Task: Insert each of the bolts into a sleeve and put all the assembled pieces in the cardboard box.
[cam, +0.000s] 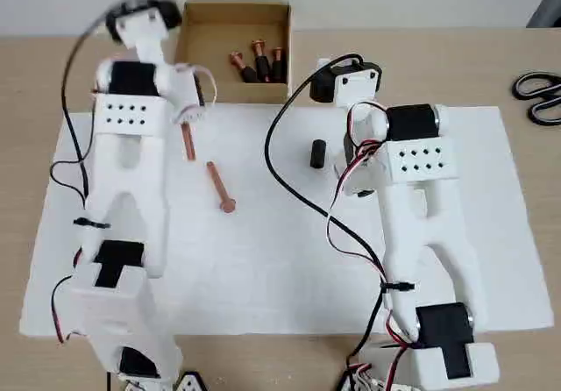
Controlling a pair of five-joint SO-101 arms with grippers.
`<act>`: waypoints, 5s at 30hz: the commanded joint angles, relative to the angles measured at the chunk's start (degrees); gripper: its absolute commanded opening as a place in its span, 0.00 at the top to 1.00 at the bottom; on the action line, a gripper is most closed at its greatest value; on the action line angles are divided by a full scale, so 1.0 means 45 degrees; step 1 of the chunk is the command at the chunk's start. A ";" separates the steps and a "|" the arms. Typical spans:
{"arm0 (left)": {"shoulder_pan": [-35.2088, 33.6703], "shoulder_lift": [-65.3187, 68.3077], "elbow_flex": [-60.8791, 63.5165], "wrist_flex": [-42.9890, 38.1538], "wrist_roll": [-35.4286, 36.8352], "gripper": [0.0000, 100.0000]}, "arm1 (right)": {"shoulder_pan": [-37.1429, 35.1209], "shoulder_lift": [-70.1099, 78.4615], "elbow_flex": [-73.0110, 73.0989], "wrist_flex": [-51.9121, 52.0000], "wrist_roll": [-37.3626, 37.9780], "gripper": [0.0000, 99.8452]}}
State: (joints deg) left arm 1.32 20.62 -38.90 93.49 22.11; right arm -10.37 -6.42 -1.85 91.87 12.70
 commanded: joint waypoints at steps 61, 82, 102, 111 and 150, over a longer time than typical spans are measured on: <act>0.4122 -1.4437 1.7963 -1.2933 -0.0723 0.99 | -0.2725 -1.8022 2.1958 -1.6205 -0.2911 1.00; 0.5939 -1.4457 2.2672 -2.0591 -0.0723 0.99 | -0.4034 -1.9507 2.1919 -1.4466 -0.3985 1.00; 0.6486 -1.4476 2.3238 -2.0591 0.0645 0.99 | -0.3995 -1.9507 2.1939 -1.4466 -0.3985 1.00; 0.6740 -1.4476 2.3258 -2.0532 0.0625 0.99 | -0.3956 -1.9507 2.1939 -1.4466 -0.3985 1.00; 0.6916 -1.4476 2.3805 -1.8422 0.0606 0.99 | -0.3956 -1.9507 2.1939 -1.4466 -0.3966 1.00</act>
State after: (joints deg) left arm 32.35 -43.65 69.41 7.25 24.75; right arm -28.22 -92.75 96.35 26.73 -4.70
